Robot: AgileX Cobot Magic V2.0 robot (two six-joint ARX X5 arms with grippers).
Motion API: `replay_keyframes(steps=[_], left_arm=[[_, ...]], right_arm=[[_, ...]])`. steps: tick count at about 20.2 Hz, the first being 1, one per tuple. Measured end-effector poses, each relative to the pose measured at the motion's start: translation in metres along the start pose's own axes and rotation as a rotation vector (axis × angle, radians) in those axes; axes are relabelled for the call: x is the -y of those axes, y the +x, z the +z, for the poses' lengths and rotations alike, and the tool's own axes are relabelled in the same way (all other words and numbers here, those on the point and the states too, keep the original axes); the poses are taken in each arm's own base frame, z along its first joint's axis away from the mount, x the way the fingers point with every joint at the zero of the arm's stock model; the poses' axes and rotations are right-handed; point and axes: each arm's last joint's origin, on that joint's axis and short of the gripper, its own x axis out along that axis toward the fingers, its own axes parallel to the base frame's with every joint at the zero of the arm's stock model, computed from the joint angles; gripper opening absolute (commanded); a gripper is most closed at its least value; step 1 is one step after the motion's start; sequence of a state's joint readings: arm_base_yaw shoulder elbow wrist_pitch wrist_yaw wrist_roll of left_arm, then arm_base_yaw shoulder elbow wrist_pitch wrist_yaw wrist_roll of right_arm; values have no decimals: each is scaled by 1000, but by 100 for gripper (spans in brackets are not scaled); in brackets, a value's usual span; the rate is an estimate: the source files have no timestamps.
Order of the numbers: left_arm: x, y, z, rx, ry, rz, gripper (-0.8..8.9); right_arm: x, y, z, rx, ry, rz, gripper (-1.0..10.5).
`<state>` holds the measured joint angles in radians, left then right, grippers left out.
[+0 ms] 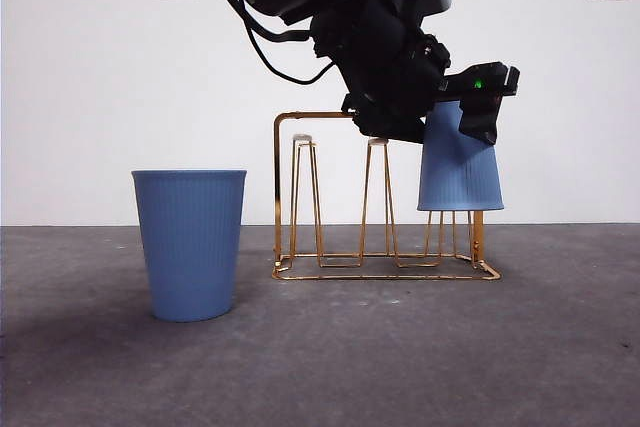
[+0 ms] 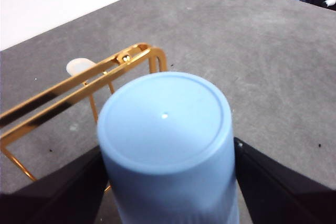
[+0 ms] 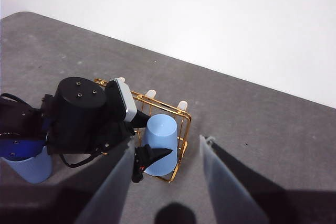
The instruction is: Pick up cup 1,put cup 1 in the cup rack,pick up cup 2,put cup 2 in the cup rack
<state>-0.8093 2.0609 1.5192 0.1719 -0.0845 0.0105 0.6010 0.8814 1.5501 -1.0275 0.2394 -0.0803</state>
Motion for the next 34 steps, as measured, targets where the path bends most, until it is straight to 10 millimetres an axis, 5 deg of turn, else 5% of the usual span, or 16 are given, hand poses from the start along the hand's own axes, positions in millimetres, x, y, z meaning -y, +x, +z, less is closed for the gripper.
replay_keyframes(steps=[34], left_arm=[[23, -17, 11, 3, -183, 141, -8]], right_arm=[[0, 0, 0, 3, -25, 3, 221]])
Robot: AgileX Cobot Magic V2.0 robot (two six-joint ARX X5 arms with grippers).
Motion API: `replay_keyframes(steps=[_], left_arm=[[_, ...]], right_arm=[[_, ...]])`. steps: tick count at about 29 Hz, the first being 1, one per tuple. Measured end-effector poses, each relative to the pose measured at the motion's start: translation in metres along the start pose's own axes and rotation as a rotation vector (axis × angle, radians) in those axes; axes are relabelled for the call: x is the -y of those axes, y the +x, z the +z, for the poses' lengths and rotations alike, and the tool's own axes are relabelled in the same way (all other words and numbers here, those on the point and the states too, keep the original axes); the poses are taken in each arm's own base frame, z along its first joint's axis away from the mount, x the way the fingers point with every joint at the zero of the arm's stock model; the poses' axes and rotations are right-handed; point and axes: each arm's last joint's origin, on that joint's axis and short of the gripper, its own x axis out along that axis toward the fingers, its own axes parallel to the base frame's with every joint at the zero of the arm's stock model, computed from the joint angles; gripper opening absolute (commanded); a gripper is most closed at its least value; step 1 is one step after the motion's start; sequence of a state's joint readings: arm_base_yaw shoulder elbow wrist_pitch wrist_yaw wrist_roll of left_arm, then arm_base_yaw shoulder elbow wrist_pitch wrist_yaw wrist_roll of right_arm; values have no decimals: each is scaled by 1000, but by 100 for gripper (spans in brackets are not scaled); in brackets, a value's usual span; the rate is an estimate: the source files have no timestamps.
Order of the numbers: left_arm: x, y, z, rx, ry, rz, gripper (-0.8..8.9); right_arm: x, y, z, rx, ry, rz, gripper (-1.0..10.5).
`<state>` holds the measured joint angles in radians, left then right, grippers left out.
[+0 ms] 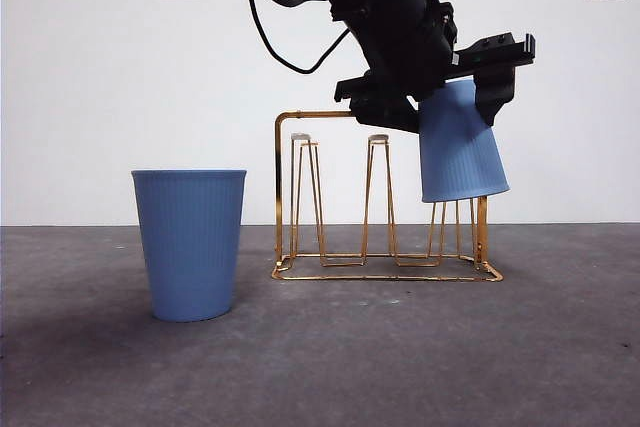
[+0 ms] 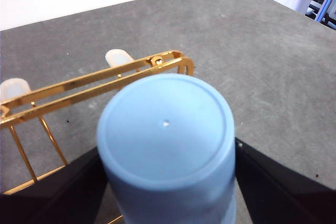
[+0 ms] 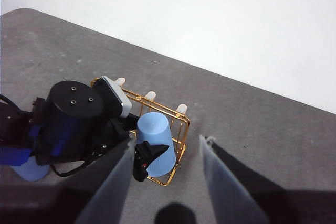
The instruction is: Pick up cup 1,put cup 1 in the cup rack,pick up cup 2,put cup 2 in the cup rack
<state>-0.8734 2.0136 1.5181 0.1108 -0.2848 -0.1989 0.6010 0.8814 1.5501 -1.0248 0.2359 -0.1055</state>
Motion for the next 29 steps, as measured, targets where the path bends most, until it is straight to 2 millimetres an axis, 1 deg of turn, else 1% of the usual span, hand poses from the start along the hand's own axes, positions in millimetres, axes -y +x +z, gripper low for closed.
replay_keyframes(steps=[6, 12, 18, 21, 22, 25, 26, 29], left_arm=[[0, 1, -3, -13, 1, 17, -8], [-1, 4, -11, -60, 16, 33, -9], [-2, 5, -12, -69, 30, 33, -8], [-2, 5, -12, -74, 32, 34, 22], [-2, 5, -12, -74, 32, 34, 85], [-2, 5, -12, -74, 32, 34, 382], [-2, 5, -12, -75, 31, 33, 447], [-3, 5, -12, -84, 28, -3, 449]], right_arm=[[0, 1, 0, -2, -1, 1, 221], [-1, 3, 1, -7, -2, 2, 221], [-1, 5, 1, -12, -3, 2, 221], [-1, 5, 1, -12, -3, 2, 221], [-1, 5, 1, -12, -3, 2, 221], [-1, 5, 1, -12, -3, 2, 221], [-1, 5, 1, -12, -3, 2, 221], [-1, 5, 1, -13, -3, 3, 221]])
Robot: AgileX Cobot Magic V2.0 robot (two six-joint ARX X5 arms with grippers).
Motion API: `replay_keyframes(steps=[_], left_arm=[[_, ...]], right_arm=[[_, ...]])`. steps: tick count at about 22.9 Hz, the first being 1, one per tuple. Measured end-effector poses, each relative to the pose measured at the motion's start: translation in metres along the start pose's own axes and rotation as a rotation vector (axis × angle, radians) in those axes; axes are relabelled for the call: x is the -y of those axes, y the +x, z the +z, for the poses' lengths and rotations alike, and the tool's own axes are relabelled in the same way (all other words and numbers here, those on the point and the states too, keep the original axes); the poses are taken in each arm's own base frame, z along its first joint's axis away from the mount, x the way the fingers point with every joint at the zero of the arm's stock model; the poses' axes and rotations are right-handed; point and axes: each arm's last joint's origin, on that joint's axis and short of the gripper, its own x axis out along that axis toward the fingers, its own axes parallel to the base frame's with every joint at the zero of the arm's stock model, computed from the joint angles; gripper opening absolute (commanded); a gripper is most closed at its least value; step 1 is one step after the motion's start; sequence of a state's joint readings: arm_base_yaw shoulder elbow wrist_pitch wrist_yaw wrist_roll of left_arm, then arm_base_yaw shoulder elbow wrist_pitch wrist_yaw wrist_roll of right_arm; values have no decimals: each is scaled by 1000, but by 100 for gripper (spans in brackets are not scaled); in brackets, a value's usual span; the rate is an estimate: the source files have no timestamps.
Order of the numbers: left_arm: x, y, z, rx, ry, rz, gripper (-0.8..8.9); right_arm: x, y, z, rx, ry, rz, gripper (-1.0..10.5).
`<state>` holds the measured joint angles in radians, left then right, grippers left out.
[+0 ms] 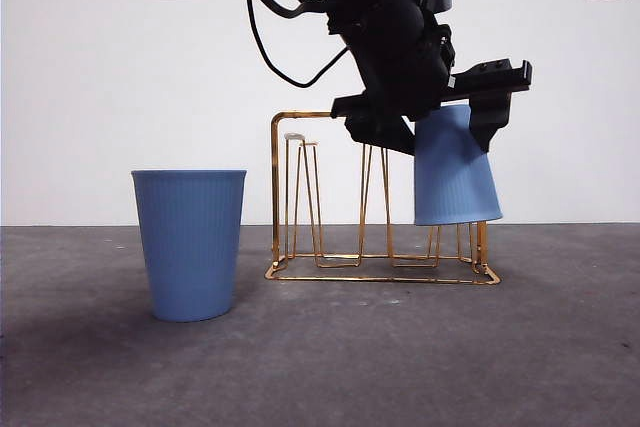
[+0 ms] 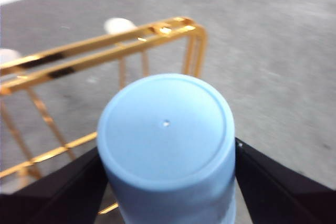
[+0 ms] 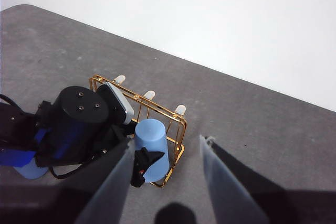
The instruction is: Pick up cup 1,put cup 1 in the cup rack,pick up cup 2,put cup 2 in the cup rack
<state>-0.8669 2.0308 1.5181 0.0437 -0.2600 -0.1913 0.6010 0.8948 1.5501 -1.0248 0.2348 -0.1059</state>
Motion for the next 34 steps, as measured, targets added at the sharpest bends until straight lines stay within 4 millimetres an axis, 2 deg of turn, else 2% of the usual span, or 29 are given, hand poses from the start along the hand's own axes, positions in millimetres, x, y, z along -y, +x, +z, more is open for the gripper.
replay_keyframes(steps=[24, 28, 34], left_arm=[[-3, -1, -11, -133, 23, -56, 449], [-5, -11, -6, -167, 25, -55, 449], [-7, -41, 16, -162, 11, -95, 448]], right_arm=[[0, 0, 0, -1, -18, 0, 221], [0, 0, 0, -1, -18, 0, 221], [0, 1, 0, -3, -19, 0, 221]])
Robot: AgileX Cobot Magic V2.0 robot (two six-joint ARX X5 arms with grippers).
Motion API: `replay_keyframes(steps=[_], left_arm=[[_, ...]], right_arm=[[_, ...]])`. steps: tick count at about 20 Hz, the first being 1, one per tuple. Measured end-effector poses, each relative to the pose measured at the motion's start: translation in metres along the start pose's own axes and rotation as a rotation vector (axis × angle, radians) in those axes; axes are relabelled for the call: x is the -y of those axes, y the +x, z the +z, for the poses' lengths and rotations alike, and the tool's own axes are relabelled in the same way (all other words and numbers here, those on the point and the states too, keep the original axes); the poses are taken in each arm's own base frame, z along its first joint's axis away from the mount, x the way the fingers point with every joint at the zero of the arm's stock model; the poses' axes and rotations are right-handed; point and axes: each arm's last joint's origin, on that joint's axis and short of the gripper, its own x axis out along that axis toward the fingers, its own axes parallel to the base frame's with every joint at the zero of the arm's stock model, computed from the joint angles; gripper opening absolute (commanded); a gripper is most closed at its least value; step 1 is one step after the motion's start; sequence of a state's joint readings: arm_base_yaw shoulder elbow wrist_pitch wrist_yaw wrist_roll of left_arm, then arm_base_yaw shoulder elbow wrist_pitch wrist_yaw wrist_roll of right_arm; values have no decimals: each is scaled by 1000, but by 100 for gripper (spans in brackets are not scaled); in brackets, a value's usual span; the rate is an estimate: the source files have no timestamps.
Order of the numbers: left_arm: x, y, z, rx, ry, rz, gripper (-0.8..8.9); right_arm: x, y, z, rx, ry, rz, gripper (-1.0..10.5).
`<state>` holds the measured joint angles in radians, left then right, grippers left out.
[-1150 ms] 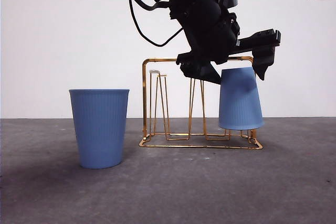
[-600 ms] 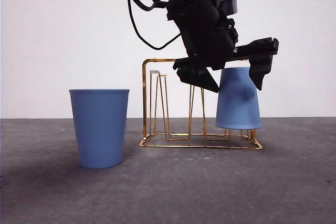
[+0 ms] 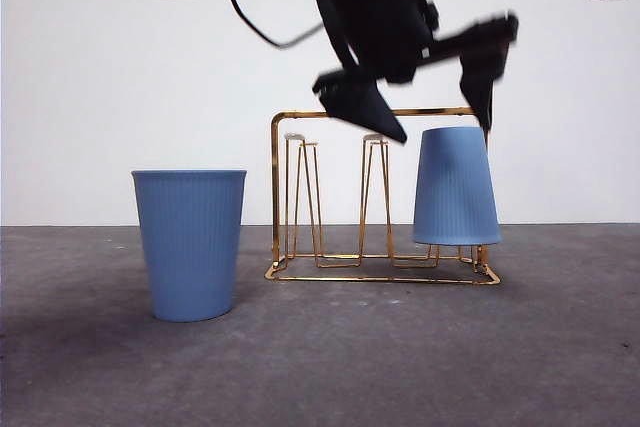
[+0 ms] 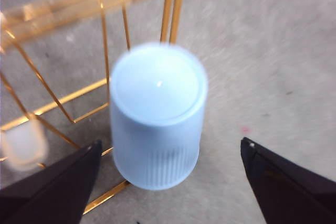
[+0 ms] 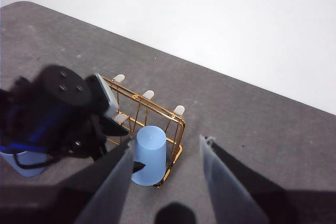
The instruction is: Pick up cup 1,put cup 1 in the cup rack,pick up cup 2,put cup 2 in the cup rack
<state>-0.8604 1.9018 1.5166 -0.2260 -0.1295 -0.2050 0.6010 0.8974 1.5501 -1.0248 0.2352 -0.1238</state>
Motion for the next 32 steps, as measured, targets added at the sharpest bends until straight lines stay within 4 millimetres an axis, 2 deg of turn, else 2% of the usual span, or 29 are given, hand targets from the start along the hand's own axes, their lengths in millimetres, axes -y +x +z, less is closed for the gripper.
replay_keyframes(steps=[5, 8, 11, 14, 17, 20, 21, 23, 25, 27, 28, 30, 32], left_arm=[[1, -28, 10, -26, -8, -90, 439], [0, -55, 18, -30, -8, -112, 439], [-4, -95, 31, 11, 2, -105, 439], [-14, -143, 45, 98, 10, -86, 439], [-31, -193, 54, 189, -6, -61, 439], [-49, -237, 55, 243, -23, -16, 439], [-57, -258, 51, 254, -30, 15, 439], [-71, -288, 43, 258, -38, 92, 439], [-84, -307, 35, 248, -46, 168, 439], [-95, -317, 27, 211, -66, 229, 439], [-99, -321, 24, 194, -71, 251, 439], [-103, -330, 20, 190, -69, 265, 439], [-105, -336, 16, 179, -72, 277, 439]], right_arm=[[-2, 7, 1, -20, -1, 6, 221], [-5, 16, 2, -46, 7, 47, 221], [-11, 32, 4, -78, 19, 126, 222], [-18, 56, 8, -116, 34, 215, 222], [-28, 87, 10, -176, 49, 290, 222], [-38, 122, 9, -231, 66, 357, 223], [-44, 141, 9, -253, 79, 387, 226], [-54, 176, 5, -290, 107, 434, 227], [-66, 213, -3, -344, 137, 470, 231], [-83, 248, -18, -425, 153, 494, 233], [-93, 263, -26, -464, 153, 506, 279], [-113, 287, -40, -511, 141, 529, 420], [-129, 304, -50, -526, 138, 546, 424]])
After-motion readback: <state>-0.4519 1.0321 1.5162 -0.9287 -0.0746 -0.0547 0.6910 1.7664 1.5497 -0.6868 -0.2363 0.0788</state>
